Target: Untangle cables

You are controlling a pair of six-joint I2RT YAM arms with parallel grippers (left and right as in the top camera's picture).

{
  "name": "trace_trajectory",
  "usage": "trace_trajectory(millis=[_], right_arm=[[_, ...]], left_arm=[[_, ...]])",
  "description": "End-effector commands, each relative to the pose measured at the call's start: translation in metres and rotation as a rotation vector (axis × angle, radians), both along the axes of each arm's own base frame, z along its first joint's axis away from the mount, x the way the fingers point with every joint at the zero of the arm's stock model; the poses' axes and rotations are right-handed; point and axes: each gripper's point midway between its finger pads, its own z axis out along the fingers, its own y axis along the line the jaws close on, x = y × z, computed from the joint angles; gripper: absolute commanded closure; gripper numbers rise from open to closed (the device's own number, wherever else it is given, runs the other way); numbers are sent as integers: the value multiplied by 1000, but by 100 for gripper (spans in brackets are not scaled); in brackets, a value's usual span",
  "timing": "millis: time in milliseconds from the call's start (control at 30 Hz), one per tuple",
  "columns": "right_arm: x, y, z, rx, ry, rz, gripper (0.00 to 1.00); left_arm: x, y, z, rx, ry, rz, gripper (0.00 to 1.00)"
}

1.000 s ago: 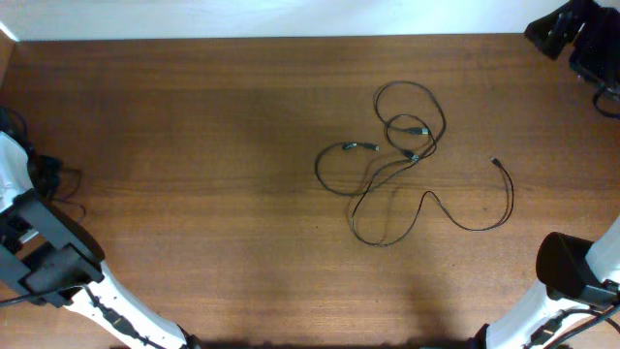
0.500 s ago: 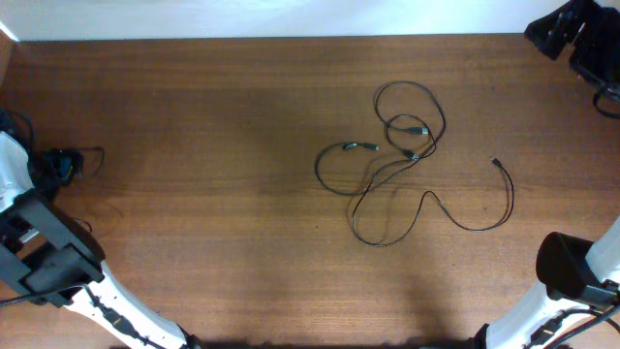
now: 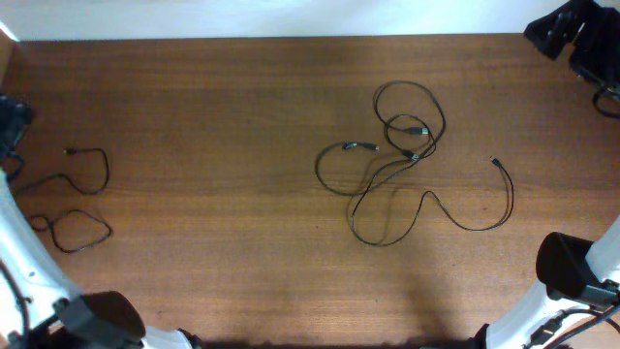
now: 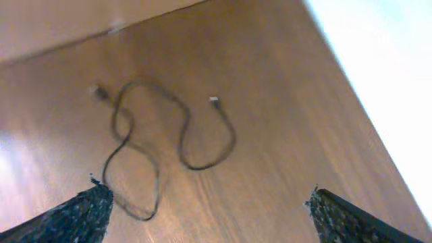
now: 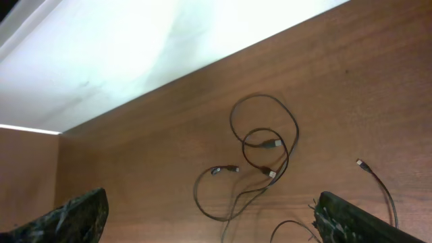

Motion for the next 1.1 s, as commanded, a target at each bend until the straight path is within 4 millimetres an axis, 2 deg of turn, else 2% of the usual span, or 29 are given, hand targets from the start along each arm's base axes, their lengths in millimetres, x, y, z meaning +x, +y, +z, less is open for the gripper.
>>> trace_trajectory(millis=[0,33,67,100,133,200,233,300,333,433,467,500,600,633,667,767,933,1067], right_arm=[[-2,3,1,-21,-11,27,1],[-2,3,1,-22,-11,27,1],[-2,3,1,-21,-11,27,1],[-2,3,1,-22,-11,27,1],[-2,3,1,-22,-11,27,1],[-2,3,1,-24,-12,29,1],[-2,2,1,-27,-11,26,1],[-2,2,1,-29,-11,28,1],[-2,2,1,-40,-16,39,1],[-2,2,1,-45,-19,44,1],[-2,2,1,-44,-19,44,1],[-2,2,1,-44,-18,44,1],[-2,2,1,-44,-19,44,1],[-2,2,1,-44,-18,44,1],[-2,2,1,-44,-19,44,1],[-1,2,-3,-39,-3,45,1],[2,1,-32,-6,101,46,1],[3,1,-44,1,140,53,1]], left_arm=[[30,-80,44,134,-52,-380,5],[47,-126,49,146,-73,-559,5],[56,-156,50,132,-94,-680,4],[66,-195,48,101,-121,-835,4],[74,-256,44,59,-154,-1074,5],[80,-327,28,-10,-153,-1271,5],[85,-370,11,-26,-127,-1384,6],[94,-435,-17,-41,-106,-1532,10],[99,-461,-28,-41,-112,-1583,10],[112,-530,-61,-32,-147,-1704,12],[114,-546,-70,-31,-155,-1732,12],[115,-572,-89,-29,-156,-1777,12],[118,-605,-133,-7,-129,-1833,13],[117,-620,-160,-16,-102,-1858,14],[115,-627,-177,-11,-82,-1886,15],[97,-651,-223,24,-18,-2006,16],[78,-673,-250,33,21,-2059,15],[83,-671,-254,103,45,-2030,17]])
